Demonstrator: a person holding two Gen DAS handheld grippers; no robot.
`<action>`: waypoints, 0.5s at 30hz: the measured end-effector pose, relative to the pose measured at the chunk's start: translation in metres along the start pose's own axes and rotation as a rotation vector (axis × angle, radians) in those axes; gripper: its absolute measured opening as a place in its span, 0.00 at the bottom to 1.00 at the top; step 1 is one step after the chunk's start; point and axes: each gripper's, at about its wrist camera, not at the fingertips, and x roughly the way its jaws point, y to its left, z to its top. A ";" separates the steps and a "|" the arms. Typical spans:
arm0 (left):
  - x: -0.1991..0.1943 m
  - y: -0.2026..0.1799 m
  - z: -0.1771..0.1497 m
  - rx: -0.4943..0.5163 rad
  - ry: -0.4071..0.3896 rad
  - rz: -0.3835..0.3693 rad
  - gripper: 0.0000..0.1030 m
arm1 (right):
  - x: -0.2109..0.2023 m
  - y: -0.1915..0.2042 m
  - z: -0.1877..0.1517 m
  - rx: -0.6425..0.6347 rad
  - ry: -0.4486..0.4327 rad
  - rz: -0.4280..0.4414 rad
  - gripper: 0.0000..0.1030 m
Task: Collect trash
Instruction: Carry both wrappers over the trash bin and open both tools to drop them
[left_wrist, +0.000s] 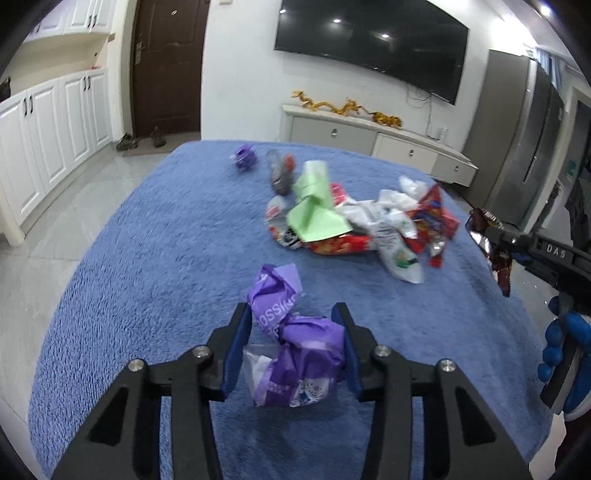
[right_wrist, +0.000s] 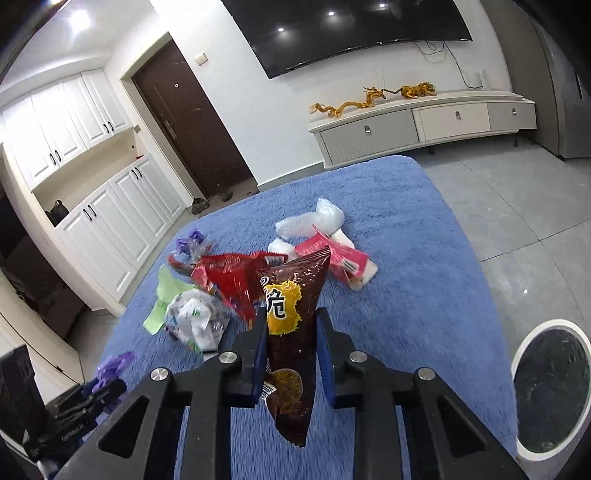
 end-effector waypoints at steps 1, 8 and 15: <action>-0.003 -0.004 0.001 0.007 -0.004 -0.006 0.41 | -0.002 0.001 -0.001 0.003 -0.001 0.003 0.21; -0.016 -0.033 0.018 0.072 -0.024 -0.051 0.41 | -0.037 -0.011 -0.010 0.019 -0.033 0.004 0.21; -0.015 -0.077 0.032 0.173 -0.040 -0.119 0.41 | -0.076 -0.039 -0.014 0.056 -0.093 -0.038 0.21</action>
